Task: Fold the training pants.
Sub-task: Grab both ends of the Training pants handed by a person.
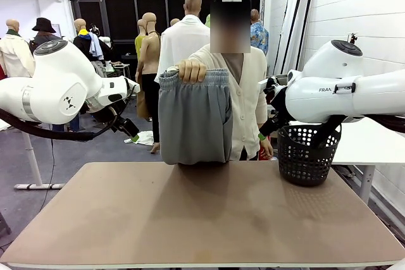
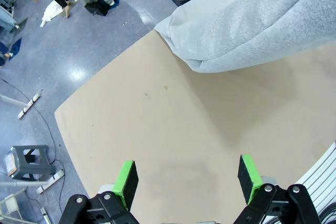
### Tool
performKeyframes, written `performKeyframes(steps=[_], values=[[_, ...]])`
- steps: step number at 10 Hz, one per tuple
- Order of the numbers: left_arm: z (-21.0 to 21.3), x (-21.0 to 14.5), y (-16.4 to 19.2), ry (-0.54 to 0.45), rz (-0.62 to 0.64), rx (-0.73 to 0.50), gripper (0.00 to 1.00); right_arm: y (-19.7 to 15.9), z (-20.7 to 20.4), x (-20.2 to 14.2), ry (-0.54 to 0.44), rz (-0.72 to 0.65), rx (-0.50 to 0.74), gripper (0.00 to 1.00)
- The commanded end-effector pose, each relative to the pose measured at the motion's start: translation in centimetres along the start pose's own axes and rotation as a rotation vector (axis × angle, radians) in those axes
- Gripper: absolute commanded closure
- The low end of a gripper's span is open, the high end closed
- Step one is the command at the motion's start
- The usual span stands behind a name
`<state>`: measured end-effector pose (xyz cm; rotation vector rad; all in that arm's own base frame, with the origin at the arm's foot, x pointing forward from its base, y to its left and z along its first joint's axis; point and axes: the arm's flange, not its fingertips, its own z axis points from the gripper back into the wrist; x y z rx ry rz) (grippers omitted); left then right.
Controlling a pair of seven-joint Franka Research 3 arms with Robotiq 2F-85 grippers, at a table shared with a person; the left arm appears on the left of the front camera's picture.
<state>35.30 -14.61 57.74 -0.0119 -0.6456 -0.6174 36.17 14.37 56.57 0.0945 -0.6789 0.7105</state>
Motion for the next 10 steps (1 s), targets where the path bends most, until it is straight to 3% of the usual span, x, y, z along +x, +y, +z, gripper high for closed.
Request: performKeyframes(steps=[1,4,8,10], values=[[-0.03,-0.09,0.09,0.003,-0.004,-0.007,0.0,-0.01,-0.02,-0.02,0.0,-0.001,0.0,0.0],[0.09,0.16,0.05,0.018,-0.047,0.003,0.0,-0.16,-0.12,0.17,-0.015,0.035,0.003,0.0],[0.78,0.7,0.54,0.027,-0.313,0.004,0.0,-0.29,-0.72,0.14,-0.078,0.239,0.057,0.0],[0.22,0.56,0.74,-0.055,-0.452,-0.029,0.0,-0.34,-0.94,-0.19,-0.151,0.344,0.112,0.0]])
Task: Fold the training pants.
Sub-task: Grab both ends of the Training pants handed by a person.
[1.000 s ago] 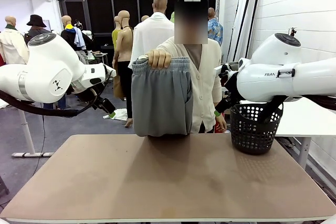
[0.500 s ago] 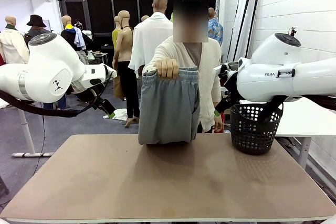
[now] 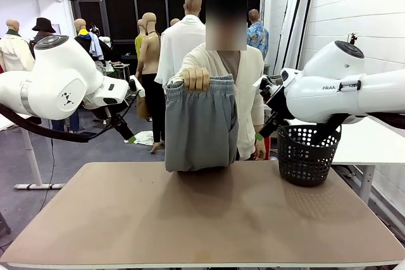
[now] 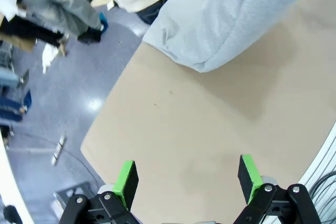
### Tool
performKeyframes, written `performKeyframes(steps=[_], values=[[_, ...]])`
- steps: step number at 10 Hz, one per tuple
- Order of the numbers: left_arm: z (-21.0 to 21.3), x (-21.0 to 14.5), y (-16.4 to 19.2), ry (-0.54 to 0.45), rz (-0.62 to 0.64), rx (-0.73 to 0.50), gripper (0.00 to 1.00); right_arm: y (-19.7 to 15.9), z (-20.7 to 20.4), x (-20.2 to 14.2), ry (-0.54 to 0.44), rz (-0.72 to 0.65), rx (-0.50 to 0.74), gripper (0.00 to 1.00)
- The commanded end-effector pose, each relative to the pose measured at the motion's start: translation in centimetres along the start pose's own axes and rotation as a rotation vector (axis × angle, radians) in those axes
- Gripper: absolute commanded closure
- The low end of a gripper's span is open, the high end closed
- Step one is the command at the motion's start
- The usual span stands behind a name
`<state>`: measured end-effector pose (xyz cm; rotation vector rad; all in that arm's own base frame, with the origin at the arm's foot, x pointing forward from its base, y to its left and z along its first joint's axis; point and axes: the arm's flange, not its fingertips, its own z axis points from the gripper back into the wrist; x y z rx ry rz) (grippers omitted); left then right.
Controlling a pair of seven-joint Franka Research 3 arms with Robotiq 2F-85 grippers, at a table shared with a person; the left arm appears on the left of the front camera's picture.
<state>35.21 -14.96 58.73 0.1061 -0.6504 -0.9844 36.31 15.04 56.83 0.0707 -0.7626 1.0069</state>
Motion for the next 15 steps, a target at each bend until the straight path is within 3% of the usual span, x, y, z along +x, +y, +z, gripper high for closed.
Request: performKeyframes(steps=[1,5,7,8,11,15], values=[[-1.0,-0.6,1.0,-0.118,-0.105,-0.024,0.0,-0.5,-0.9,-1.2,-0.115,0.086,0.101,0.0],[-2.4,-1.1,1.9,-0.169,-0.185,-0.099,0.0,-1.0,-1.5,-1.0,-0.213,0.153,0.158,0.0],[-1.9,-0.7,1.3,-0.146,-0.149,-0.046,0.0,-0.9,-1.4,-0.4,-0.157,0.128,0.06,0.0],[-1.9,-0.7,1.3,-0.146,-0.149,-0.046,0.0,-0.6,-0.8,-0.6,-0.173,0.143,0.138,0.0],[-1.9,-0.7,1.3,-0.146,-0.149,-0.046,0.0,-0.6,-0.8,-0.6,-0.173,0.143,0.138,0.0],[-3.6,0.4,3.7,-0.17,-0.302,-0.129,0.0,-2.2,-3.7,0.2,-0.206,0.197,0.161,0.0]])
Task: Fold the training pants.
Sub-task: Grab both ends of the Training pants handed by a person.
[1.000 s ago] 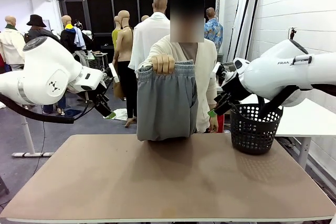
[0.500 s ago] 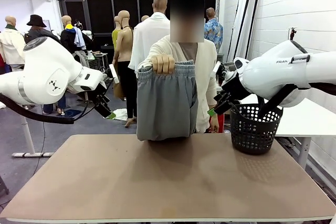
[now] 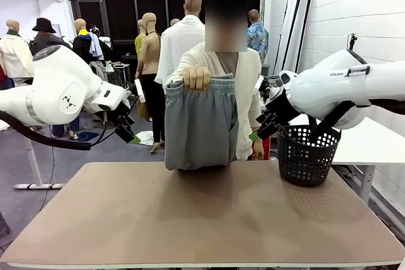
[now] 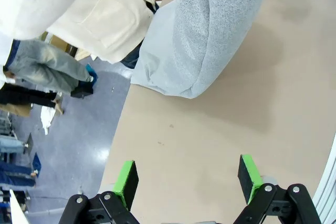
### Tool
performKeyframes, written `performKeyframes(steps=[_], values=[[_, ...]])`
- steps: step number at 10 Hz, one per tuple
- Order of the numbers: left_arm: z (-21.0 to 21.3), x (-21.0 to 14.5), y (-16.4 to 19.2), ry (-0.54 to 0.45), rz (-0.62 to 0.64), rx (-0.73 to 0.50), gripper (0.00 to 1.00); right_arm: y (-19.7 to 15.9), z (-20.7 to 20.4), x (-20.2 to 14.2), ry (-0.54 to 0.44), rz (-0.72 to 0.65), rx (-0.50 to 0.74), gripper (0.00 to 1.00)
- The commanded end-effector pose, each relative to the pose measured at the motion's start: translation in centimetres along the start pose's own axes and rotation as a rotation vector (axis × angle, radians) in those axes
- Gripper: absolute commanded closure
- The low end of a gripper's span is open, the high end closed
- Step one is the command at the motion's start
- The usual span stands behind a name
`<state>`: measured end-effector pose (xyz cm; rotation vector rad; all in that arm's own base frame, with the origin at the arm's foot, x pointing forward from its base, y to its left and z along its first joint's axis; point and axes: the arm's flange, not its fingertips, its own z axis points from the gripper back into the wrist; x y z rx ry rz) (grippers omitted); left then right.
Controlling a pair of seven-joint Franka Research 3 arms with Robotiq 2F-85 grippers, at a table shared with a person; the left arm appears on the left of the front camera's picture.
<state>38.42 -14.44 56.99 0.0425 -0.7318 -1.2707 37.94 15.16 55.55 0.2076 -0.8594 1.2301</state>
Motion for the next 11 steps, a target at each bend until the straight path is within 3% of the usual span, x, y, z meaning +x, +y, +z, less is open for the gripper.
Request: performKeyframes(steps=[1,4,7,9,11], values=[[-1.2,0.0,2.4,-0.077,-0.08,-0.081,0.0,-2.3,-2.5,-0.7,-0.068,0.02,0.036,0.0],[-3.4,-0.3,3.8,-0.102,-0.135,-0.141,0.0,-3.3,-4.2,-1.3,-0.149,0.047,0.074,0.0],[-4.8,-0.3,4.1,-0.154,-0.164,-0.073,0.0,-3.7,-4.8,-1.6,-0.237,0.054,0.103,0.0],[-5.2,-0.1,4.3,-0.223,-0.133,0.013,0.0,-4.0,-5.0,-1.8,-0.285,0.044,0.122,0.0],[-5.5,0.0,4.2,-0.271,-0.088,0.022,0.0,-4.2,-5.8,-1.8,-0.328,0.029,0.143,0.0]])
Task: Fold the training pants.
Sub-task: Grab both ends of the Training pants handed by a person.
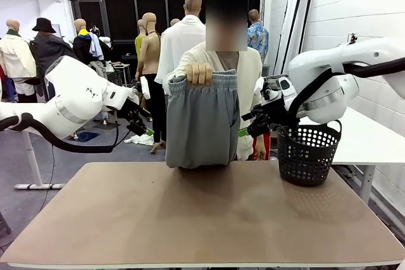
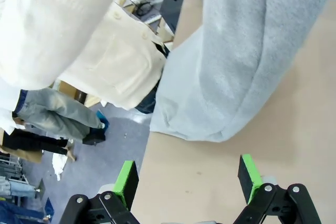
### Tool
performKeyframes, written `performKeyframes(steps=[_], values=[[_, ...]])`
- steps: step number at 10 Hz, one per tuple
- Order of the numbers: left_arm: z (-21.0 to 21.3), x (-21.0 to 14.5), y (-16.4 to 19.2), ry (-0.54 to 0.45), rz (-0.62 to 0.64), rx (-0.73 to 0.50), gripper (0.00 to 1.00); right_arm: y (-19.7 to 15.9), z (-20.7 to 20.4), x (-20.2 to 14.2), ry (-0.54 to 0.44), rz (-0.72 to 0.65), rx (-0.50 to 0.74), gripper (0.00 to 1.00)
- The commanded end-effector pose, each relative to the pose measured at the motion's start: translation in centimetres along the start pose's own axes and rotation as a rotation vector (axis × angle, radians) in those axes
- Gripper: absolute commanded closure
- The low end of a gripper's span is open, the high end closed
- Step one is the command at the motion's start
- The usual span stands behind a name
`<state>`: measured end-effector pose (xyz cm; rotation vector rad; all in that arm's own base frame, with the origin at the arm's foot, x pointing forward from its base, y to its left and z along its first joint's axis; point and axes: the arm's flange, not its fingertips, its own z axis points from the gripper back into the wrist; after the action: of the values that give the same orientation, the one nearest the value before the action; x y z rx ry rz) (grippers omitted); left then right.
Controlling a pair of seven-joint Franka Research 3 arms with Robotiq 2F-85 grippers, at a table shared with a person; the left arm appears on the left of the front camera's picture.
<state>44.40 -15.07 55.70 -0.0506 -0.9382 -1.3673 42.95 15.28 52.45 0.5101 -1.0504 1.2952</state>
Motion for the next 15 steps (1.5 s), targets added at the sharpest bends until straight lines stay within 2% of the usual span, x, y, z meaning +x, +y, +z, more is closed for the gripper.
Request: performKeyframes(steps=[1,5,7,8,12,13,15], values=[[-1.0,-0.7,-0.3,-0.084,0.007,-0.004,0.0,-0.9,-1.2,-0.6,-0.03,0.008,0.003,0.0],[-1.3,-0.3,-1.0,-0.18,0.011,-0.099,0.0,-1.0,-1.6,-0.6,-0.086,-0.013,0.018,0.0],[-1.3,-0.2,-1.1,-0.164,0.019,-0.125,0.0,-0.6,-1.1,-0.3,-0.073,-0.023,0.012,0.0],[-1.1,0.5,-1.6,-0.151,0.029,-0.091,0.0,-0.6,-1.1,-0.3,-0.054,-0.029,0.019,0.0],[-1.0,0.6,-1.8,-0.137,0.027,-0.099,0.0,-0.6,-1.0,-0.4,-0.037,-0.023,0.015,0.0],[-1.7,0.3,-1.3,-0.183,0.069,-0.091,0.0,-0.6,-1.4,-0.2,-0.086,0.01,0.062,0.0],[-2.9,0.1,-1.0,-0.241,0.097,-0.118,0.0,-0.8,-1.4,0.0,-0.132,0.039,0.061,0.0]])
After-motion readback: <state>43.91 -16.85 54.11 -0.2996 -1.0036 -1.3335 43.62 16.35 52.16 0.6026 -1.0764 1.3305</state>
